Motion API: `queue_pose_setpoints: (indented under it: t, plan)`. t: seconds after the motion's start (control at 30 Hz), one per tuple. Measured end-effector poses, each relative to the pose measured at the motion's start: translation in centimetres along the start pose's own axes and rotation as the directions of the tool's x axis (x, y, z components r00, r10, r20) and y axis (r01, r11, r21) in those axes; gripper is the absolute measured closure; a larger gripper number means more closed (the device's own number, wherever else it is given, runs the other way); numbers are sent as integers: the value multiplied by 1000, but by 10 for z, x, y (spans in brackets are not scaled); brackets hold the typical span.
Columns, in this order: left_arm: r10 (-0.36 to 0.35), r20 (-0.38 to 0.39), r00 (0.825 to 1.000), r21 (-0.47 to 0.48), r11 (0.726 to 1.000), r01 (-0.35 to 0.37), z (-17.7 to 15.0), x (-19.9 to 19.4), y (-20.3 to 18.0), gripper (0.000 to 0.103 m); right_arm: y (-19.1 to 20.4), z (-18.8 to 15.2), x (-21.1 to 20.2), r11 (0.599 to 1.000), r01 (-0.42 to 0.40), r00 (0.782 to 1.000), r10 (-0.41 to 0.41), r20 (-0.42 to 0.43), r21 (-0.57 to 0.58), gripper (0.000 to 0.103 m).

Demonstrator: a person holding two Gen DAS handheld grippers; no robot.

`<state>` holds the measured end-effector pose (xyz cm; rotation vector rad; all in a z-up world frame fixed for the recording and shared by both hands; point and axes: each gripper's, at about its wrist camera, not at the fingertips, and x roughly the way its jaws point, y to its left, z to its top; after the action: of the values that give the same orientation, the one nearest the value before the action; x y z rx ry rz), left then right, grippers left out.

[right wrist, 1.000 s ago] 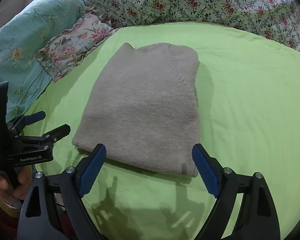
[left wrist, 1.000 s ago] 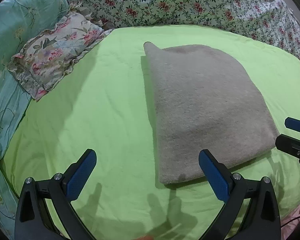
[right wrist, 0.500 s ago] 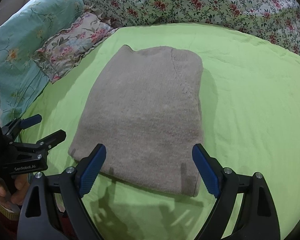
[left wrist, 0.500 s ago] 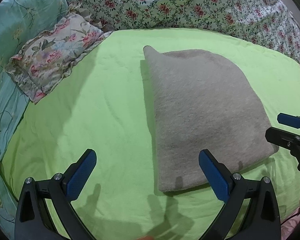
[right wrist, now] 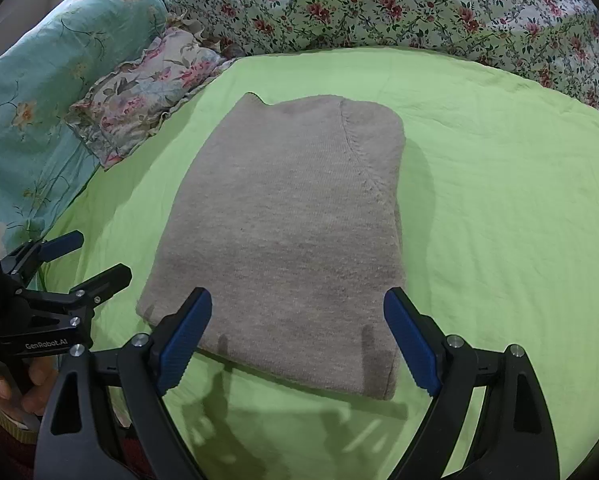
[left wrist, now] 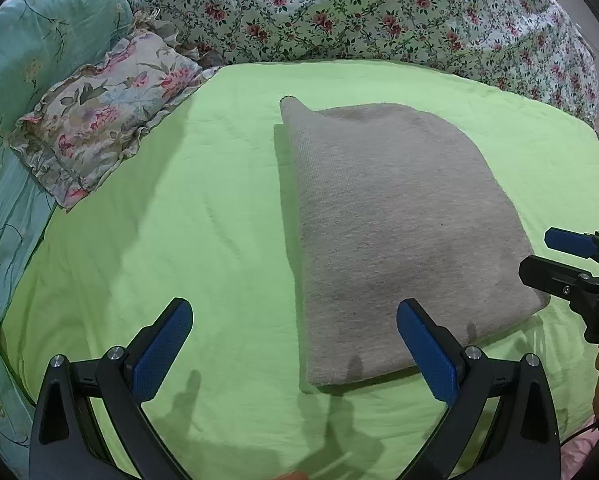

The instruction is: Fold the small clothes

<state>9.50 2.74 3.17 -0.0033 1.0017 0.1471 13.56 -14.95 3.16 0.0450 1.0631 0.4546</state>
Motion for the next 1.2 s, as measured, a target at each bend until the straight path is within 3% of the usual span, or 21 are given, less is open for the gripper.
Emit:
queue_pose_setpoints:
  t: [1.2]
  plan:
    - [-16, 3, 1000, 37, 999, 16, -2, -3, -4, 1, -1, -3, -6, 1000, 2, 1000, -2, -8, -21, 15]
